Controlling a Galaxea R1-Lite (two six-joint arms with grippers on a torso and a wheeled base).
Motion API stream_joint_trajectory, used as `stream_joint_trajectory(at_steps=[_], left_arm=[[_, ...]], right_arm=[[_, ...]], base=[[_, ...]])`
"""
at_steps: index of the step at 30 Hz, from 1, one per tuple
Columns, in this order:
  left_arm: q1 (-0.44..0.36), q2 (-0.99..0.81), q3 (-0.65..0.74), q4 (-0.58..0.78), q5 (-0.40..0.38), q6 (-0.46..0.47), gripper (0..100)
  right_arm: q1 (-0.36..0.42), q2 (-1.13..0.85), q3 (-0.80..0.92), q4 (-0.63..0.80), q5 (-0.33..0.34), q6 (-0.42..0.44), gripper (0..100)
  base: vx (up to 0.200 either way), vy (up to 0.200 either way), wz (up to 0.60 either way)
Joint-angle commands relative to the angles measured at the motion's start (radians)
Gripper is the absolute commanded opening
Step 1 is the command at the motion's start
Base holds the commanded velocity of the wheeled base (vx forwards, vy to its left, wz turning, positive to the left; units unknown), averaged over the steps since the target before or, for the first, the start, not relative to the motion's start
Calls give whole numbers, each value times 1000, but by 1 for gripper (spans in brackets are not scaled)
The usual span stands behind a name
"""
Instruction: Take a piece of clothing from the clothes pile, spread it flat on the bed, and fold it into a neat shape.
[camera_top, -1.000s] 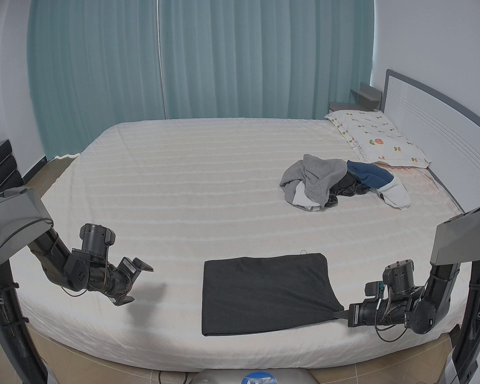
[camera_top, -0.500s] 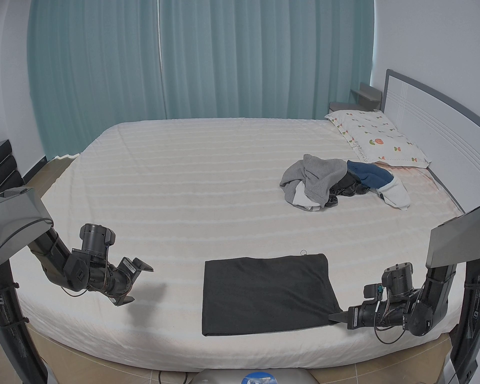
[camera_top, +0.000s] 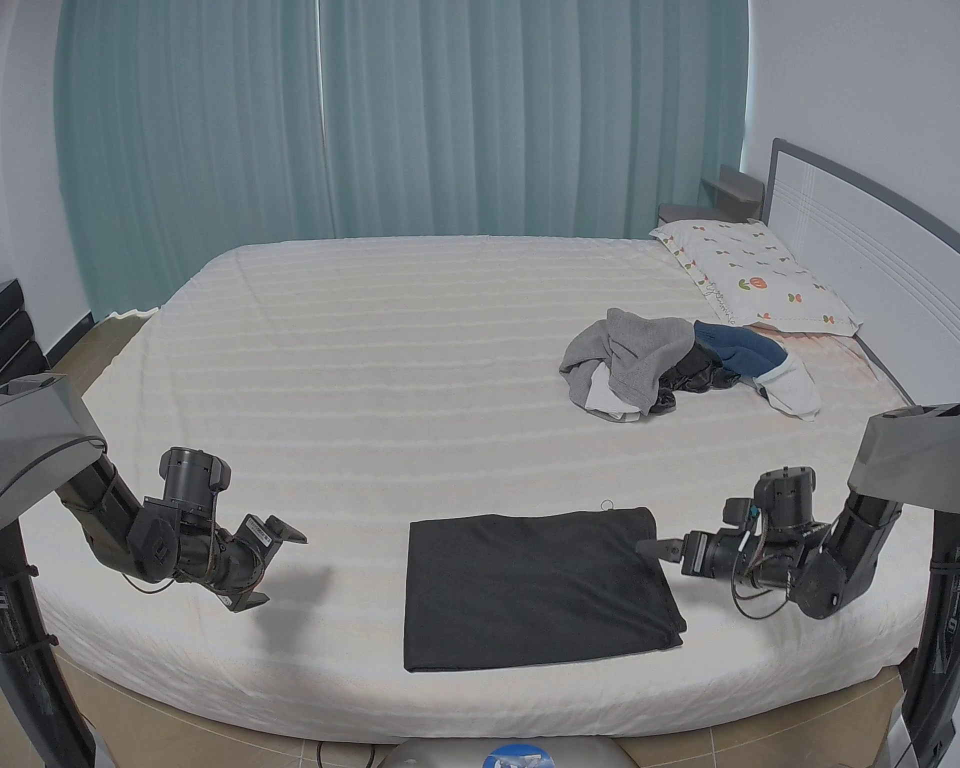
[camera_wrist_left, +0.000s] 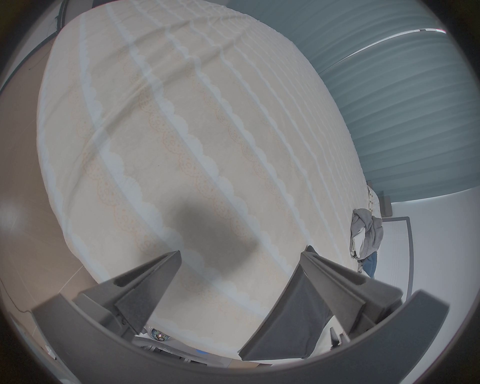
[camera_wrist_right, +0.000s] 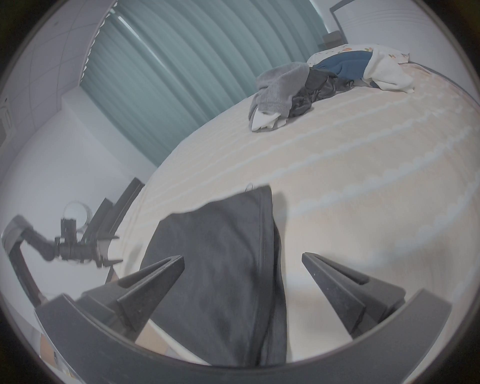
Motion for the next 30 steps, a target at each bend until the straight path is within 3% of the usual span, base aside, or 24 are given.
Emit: stream_joint_trajectory(at_steps=[1,12,13,18,24,30], left_arm=[[0,0,0,0,0,0,100],[0,0,0,0,-1,1,100],[0,0,0,0,-1,1,100],[0,0,0,0,-1,1,100],[-3,0,0,0,-1,1,100],[-5,0,1,0,0,1,100]], right_arm=[[3,100,-298,176,-43,146,100],[29,184,-470,277,-53,195,100],[29,184,-475,280,-51,202,0],[26,200,-502,277,-54,214,0],[13,221,-550,282,-120,241,0],[-4,226,-551,282,-120,243,0]], base=[[0,0,0],[0,0,0],[0,0,0],[0,0,0],[0,0,0],[0,0,0]])
